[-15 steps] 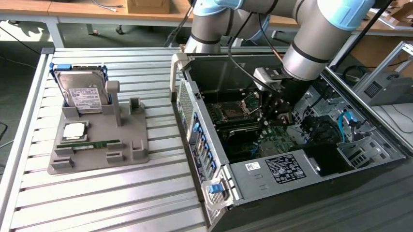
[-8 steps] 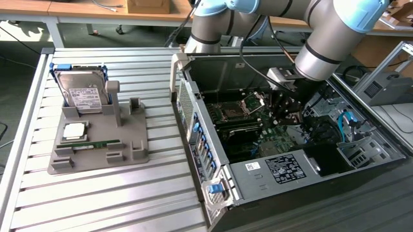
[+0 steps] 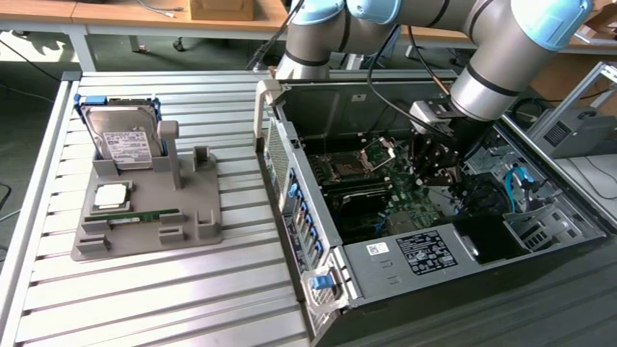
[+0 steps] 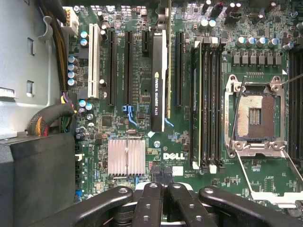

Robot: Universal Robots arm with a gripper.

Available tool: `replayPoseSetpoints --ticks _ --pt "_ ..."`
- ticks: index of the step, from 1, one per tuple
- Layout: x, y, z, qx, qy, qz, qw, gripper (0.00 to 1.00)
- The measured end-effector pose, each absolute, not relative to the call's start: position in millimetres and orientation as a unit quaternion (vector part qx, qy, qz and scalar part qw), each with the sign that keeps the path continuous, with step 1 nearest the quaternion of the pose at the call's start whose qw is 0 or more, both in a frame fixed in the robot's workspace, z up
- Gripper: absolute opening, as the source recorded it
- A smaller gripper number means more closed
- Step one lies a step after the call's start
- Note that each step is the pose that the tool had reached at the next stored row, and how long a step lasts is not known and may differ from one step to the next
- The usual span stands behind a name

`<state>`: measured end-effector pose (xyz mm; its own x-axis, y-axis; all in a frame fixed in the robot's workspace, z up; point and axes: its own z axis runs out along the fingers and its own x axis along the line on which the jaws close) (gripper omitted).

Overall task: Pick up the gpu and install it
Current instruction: 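Press down on the gpu until it lock into place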

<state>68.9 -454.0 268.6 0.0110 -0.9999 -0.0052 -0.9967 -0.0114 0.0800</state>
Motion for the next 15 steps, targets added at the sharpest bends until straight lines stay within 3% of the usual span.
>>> replayPoseSetpoints --ticks 15 --pt "25 -454 267 0.711 -0.702 -0.03 0.027 0.1"
